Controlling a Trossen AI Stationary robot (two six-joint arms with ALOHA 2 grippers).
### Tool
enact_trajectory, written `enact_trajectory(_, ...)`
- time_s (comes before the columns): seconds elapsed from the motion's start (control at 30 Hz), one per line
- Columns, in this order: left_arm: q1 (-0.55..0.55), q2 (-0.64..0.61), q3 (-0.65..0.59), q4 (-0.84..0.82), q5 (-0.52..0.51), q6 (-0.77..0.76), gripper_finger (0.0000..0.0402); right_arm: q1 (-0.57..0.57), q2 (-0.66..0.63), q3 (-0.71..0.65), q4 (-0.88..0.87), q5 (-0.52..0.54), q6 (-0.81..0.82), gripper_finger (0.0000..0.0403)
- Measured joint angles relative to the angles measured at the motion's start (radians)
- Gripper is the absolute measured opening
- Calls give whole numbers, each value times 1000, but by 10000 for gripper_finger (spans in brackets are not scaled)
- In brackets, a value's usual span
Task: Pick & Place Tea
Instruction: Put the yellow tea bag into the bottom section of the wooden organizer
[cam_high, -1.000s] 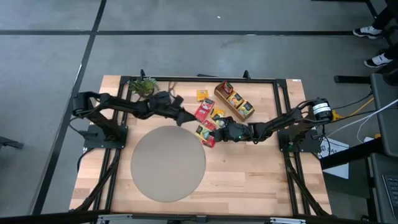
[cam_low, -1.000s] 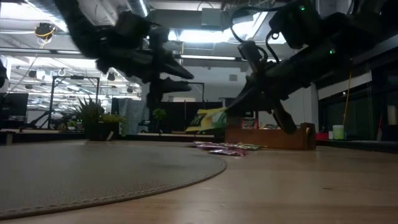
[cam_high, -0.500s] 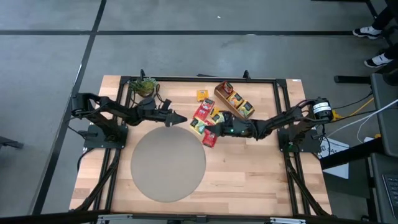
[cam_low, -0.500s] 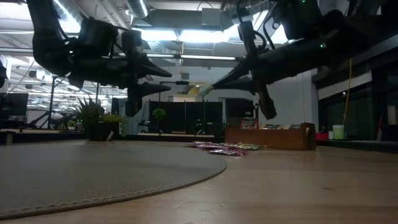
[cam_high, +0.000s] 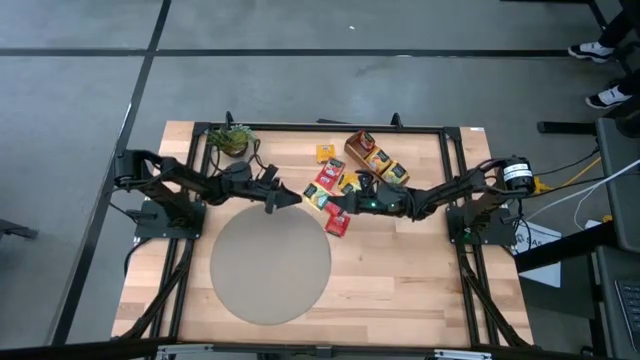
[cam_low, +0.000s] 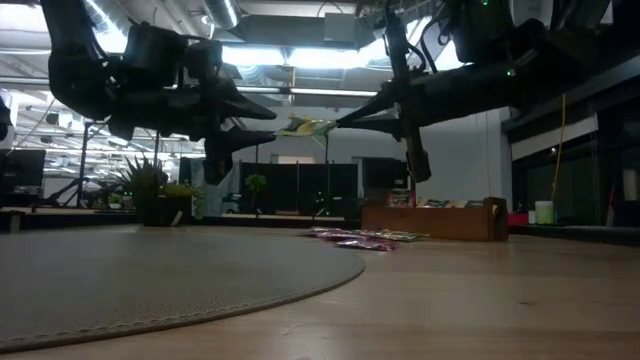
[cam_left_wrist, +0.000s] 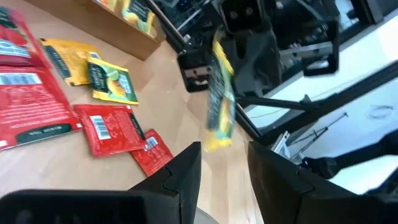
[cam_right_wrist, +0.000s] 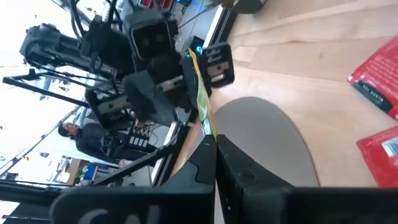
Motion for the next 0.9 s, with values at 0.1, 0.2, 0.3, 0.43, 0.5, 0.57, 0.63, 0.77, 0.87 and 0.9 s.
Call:
enact_trajectory(0.1, -20, 0, 0, 0, -47, 11, 127, -11, 0, 0, 6, -4, 0, 4)
enact_trajectory(0.2, -34, 0, 5, 0, -119, 13, 127, -18, 0, 0, 7, -23, 1, 4)
enact_trajectory(0.3, -43, 0, 32, -1, -145, 44, 127, -19, 0, 0, 8, -26, 1, 4)
enact_trajectory(0.43, -44, 0, 82, -9, -146, 92, 127, -19, 0, 0, 11, -26, 2, 4)
enact_trajectory(0.5, -38, 0, 110, -49, -142, 104, 126, -19, 0, 0, 11, -25, 2, 4)
enact_trajectory(0.57, -32, 0, 131, -109, -115, 107, 122, -19, 0, 0, 12, -21, 1, 4)
enact_trajectory(0.63, -29, 0, 141, -161, -95, 107, 114, -19, 0, 0, 12, -21, 1, 4)
enact_trajectory(0.77, -29, 0, 143, -183, -86, 99, 95, -19, 0, 0, 12, -11, 0, 4)
enact_trajectory(0.87, -29, 0, 143, -183, -90, 94, 82, -19, 0, 0, 12, 5, -1, 4)
enact_trajectory(0.9, -29, 0, 143, -182, -90, 94, 78, -19, 0, 0, 12, 7, -2, 4)
